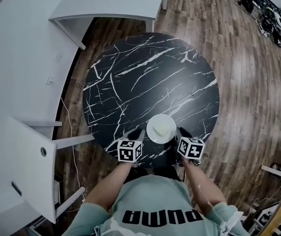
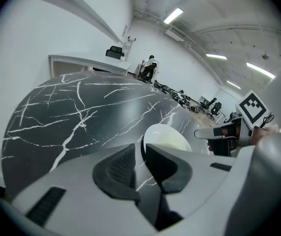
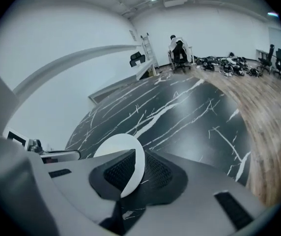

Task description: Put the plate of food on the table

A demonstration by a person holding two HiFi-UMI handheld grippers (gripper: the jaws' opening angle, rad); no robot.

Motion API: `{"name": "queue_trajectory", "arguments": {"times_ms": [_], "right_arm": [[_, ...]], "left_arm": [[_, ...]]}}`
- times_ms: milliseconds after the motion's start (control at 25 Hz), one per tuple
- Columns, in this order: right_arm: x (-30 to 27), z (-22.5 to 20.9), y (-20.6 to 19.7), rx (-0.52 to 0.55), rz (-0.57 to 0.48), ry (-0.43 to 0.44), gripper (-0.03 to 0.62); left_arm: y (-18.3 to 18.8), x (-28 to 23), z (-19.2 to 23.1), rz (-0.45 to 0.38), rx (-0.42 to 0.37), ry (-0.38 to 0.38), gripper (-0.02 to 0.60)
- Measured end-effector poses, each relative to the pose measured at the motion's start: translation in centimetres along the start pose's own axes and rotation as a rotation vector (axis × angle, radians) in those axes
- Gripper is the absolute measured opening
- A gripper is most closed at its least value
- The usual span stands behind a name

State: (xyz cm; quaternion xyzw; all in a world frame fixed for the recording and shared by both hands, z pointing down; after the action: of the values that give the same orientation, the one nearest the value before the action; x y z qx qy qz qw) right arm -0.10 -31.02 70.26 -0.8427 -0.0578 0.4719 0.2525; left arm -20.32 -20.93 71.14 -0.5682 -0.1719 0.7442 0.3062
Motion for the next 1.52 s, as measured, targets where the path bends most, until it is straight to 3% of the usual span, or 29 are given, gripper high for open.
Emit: {"name": "queue_trajectory", "arguments": {"times_ms": [120, 240, 440, 720, 1040, 1240, 1520], "right_arm": [[2.1, 1.8, 0.9, 0.051, -0.076, 0.030, 0.058], [4.4, 4.2, 1.0, 0.107, -0.131, 0.050, 0.011], [8.7, 8.3, 0.2, 0.176, -0.208, 0.078, 0.009], [14.4, 12.5, -2.0, 0.185, -0.324, 0.094, 0.009], [19.0, 16.2, -5.8, 0.230, -0.378, 0.062, 0.009], [21.5, 18.1, -7.3, 0.206, -0.427, 0.055, 0.009], [24.0, 20.3, -8.6, 0.261, -0.466, 0.040, 0.009]], "left_arm": [[0.6, 2.2, -0.4, -0.055, -0.026, -0.002, 0.008], [0.9, 4.2, -1.6, -0.096, -0.046, -0.031, 0.008], [2.0, 8.8, -4.5, -0.202, -0.099, -0.095, 0.007], [2.6, 16.3, -7.1, -0.344, -0.187, -0.150, 0.008], [1.1, 22.5, -9.2, -0.437, -0.282, -0.231, 0.006], [0.6, 25.7, -9.6, -0.484, -0.291, -0.266, 0.006], [-0.2, 29.0, -9.6, -0.537, -0.304, -0.280, 0.006]]}}
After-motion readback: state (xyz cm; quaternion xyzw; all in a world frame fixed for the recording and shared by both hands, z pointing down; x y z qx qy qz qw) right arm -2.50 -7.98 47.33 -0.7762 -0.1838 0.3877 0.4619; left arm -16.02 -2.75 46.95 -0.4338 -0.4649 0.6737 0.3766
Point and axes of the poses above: the fingertips, and each gripper's own axes: x backward along the fingers, z to its left, y out of its top, the point moved 5 cm from there along x, backward along the fingers, and after that the axes turned 4 degrees about -x, right-handed, at the moved point
